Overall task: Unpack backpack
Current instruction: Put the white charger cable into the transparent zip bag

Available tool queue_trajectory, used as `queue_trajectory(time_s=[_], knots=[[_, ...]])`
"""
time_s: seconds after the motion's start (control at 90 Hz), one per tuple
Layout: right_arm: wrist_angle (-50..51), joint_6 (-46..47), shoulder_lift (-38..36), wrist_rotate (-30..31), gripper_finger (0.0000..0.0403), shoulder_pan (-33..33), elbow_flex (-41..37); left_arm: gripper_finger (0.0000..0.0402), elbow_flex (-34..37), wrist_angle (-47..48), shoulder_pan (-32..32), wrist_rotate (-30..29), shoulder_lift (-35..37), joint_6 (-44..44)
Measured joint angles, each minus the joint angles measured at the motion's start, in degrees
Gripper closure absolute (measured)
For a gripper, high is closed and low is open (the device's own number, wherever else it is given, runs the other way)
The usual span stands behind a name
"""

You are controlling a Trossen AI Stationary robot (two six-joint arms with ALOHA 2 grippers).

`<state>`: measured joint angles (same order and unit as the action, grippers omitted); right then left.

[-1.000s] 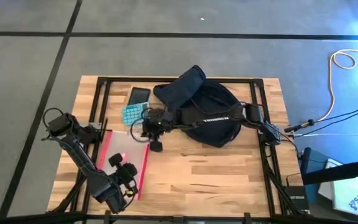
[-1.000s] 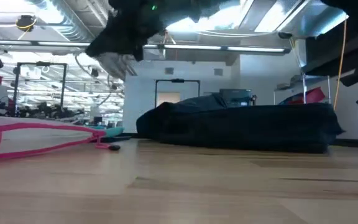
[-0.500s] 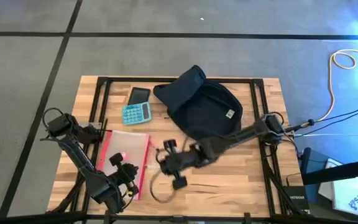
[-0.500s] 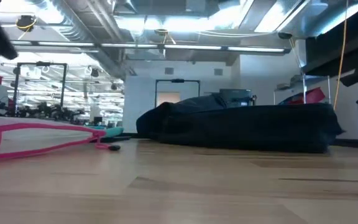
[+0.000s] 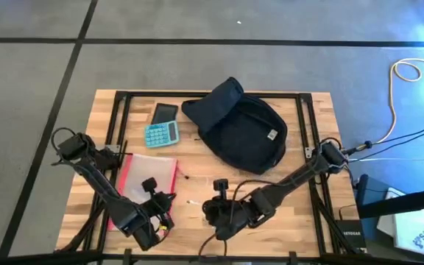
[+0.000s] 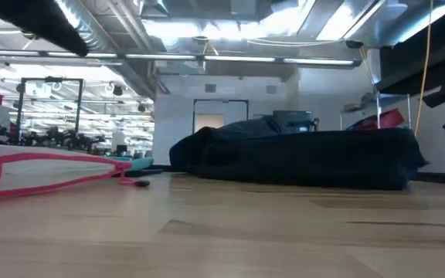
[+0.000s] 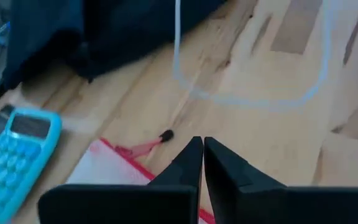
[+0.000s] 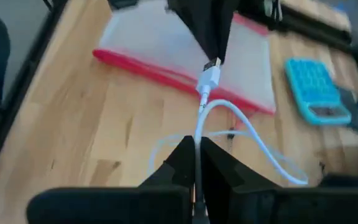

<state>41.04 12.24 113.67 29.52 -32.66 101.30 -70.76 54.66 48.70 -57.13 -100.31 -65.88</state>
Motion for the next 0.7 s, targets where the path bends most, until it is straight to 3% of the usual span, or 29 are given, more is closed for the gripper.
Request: queue_trajectory(time_s=[0.222,0.411,0.533,0.7], knots=[[-6.3,4.8,0.1,1.6,0.0403,0.2,-7.9,0.0402,0.0,-7.9,-0.2,-5.9,0.0,11.1],[-11.0,7.5,0.1,2.2,0.0403,1.7,-12.2,0.0389,0.0,-10.4,-2.4,-4.9,-0.1,15.7],[-11.6,8.5,0.1,2.3,0.0403,2.9,-13.3,0.0343,0.0,-13.3,-3.3,-3.8,-0.2,19.7],[-11.9,8.5,0.1,2.3,0.0403,3.2,-13.3,0.0247,0.0,-15.4,-4.1,1.4,-0.3,23.6]])
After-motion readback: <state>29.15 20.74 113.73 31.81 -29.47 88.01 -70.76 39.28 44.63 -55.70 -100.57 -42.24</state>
